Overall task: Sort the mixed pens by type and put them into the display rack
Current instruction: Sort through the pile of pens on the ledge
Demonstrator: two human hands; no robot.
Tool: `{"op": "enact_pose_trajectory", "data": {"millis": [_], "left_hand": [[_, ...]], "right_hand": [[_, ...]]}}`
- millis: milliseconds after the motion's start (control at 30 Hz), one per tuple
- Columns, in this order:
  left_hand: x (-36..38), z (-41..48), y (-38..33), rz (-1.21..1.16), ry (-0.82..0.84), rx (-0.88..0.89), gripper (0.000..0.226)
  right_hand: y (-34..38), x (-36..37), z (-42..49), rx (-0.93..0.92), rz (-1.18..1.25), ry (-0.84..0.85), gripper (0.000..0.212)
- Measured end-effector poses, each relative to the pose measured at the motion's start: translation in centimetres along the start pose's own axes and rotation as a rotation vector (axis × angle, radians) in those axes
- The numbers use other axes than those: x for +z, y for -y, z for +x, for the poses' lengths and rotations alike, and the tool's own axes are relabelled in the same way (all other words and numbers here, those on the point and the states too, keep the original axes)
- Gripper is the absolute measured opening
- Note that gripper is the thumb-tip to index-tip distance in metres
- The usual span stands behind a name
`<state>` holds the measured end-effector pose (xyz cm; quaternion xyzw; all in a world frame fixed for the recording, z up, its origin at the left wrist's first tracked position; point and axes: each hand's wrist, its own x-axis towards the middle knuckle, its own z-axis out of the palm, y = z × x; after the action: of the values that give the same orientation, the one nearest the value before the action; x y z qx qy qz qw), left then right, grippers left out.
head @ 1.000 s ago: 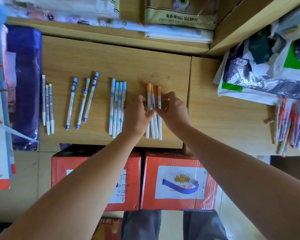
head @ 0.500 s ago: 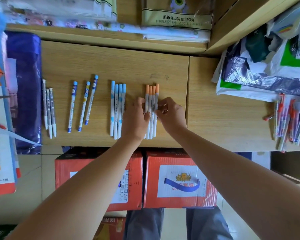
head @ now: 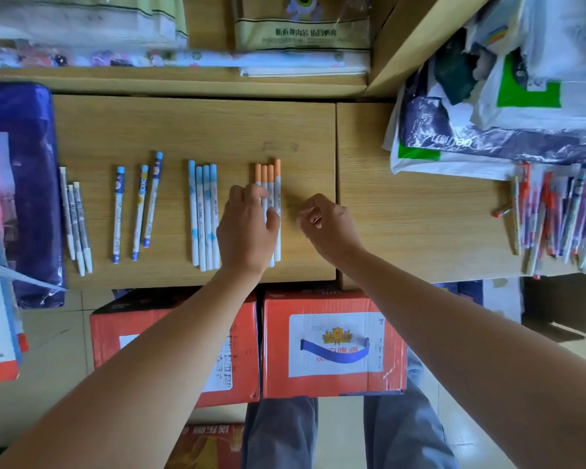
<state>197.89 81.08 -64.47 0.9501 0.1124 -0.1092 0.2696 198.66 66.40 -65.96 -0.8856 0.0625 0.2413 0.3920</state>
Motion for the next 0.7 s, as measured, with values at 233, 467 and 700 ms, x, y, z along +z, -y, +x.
{"op": "enact_pose_trajectory", "data": {"millis": [233,467,700], "left_hand": [[3.2,-1.4,-8.6,0.075,0.087,0.294,0.026],[11.7,-4.6,-19.0,0.304,0.518,0.497,0.056],[17.3,-7.6,-24.7,0.525,0.659,0.272,0.07]], "right_hand": [[-6.0,-8.8,-3.4,0.021,0.029,-0.061,0.012],[-17.9,-19.9,-7.7,0.242,-0.046,-0.225,0.004],[-26.6,-27.5,-9.7,0.365,-0.164,-0.273,0.016]]}}
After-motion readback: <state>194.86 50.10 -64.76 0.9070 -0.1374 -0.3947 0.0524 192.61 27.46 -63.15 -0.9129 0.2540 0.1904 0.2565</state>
